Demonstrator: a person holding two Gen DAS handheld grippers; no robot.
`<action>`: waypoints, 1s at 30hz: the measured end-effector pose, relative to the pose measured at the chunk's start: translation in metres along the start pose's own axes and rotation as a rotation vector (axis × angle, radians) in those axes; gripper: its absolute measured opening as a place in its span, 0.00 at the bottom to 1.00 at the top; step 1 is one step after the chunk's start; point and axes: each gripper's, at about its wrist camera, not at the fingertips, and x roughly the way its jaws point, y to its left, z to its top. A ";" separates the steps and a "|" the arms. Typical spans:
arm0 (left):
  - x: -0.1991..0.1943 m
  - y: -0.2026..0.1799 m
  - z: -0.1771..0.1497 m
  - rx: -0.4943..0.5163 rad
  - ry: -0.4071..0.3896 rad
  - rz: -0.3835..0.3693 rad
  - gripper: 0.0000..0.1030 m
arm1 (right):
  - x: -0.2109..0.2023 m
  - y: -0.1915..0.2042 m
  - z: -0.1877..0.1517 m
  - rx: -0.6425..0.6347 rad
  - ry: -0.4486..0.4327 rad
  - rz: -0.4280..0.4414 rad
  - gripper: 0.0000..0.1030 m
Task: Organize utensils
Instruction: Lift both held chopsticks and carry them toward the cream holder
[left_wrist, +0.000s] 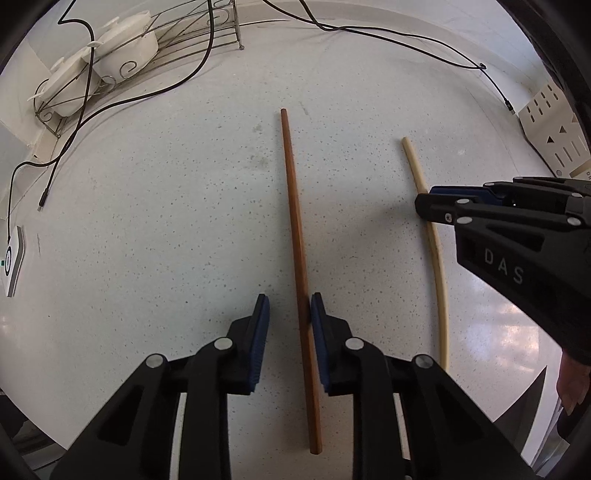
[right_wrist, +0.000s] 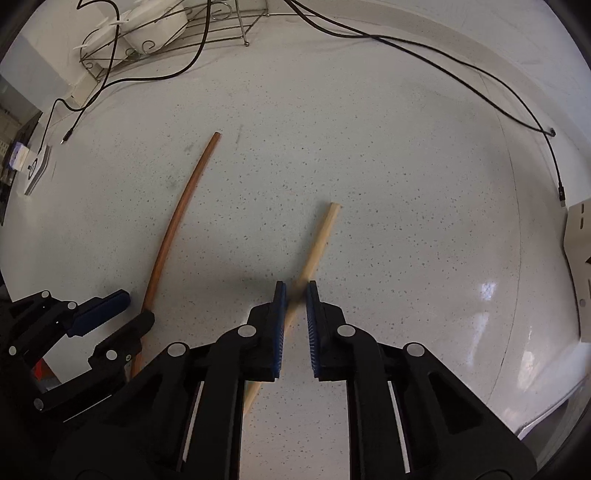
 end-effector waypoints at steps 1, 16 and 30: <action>0.001 -0.001 0.000 0.002 0.001 0.000 0.21 | 0.000 0.000 0.001 -0.002 0.010 0.009 0.06; -0.001 0.019 0.019 0.012 0.056 -0.018 0.06 | 0.001 -0.015 0.001 0.015 0.035 0.062 0.06; -0.003 0.023 0.033 0.001 0.084 -0.064 0.06 | 0.000 -0.017 0.000 -0.007 0.044 0.044 0.06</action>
